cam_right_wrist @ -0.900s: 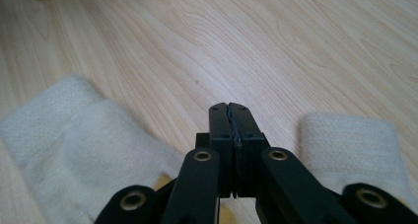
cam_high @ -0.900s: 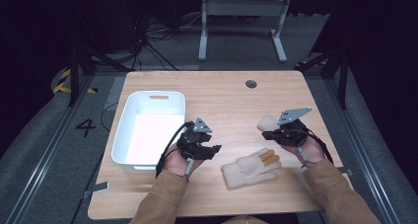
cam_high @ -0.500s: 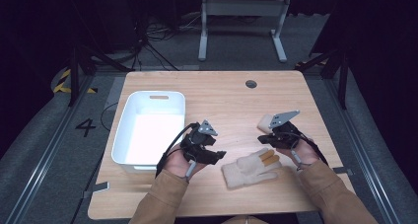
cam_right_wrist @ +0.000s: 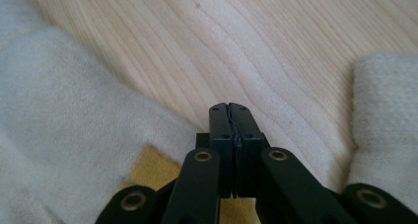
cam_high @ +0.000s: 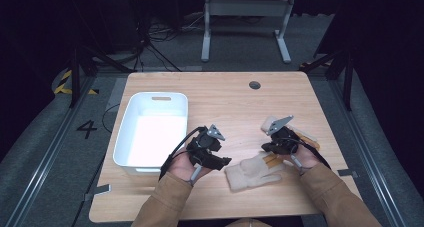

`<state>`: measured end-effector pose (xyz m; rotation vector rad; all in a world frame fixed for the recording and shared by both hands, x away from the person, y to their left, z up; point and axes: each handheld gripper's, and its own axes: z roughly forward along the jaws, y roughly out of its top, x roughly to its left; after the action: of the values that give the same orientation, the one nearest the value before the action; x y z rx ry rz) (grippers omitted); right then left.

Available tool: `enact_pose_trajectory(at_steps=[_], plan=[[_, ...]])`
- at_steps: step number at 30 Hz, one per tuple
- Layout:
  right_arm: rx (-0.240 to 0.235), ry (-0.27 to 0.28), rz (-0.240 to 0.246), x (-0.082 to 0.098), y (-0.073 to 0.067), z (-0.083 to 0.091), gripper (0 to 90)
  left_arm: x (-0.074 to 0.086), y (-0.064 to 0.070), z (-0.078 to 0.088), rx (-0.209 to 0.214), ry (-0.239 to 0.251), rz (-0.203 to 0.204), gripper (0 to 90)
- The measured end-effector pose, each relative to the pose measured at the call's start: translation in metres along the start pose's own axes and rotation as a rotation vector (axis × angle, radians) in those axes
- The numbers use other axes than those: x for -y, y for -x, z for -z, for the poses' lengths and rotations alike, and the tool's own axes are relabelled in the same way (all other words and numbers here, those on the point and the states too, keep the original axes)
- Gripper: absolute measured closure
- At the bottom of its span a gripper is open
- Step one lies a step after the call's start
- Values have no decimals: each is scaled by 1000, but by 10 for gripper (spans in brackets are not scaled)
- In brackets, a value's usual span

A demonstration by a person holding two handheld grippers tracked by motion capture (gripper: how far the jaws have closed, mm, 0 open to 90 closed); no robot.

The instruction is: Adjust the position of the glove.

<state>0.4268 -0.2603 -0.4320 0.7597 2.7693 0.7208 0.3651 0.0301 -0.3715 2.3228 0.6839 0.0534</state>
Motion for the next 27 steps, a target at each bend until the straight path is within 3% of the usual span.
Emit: enact_pose_trajectory(at_steps=[16, 27], plan=[[-23, -42, -19, 21, -6, 11, 893, -16, 1, -11, 26, -6, -32, 414], [-39, -30, -17, 30, -11, 19, 892, -25, -1, -19, 29, -12, -43, 404]])
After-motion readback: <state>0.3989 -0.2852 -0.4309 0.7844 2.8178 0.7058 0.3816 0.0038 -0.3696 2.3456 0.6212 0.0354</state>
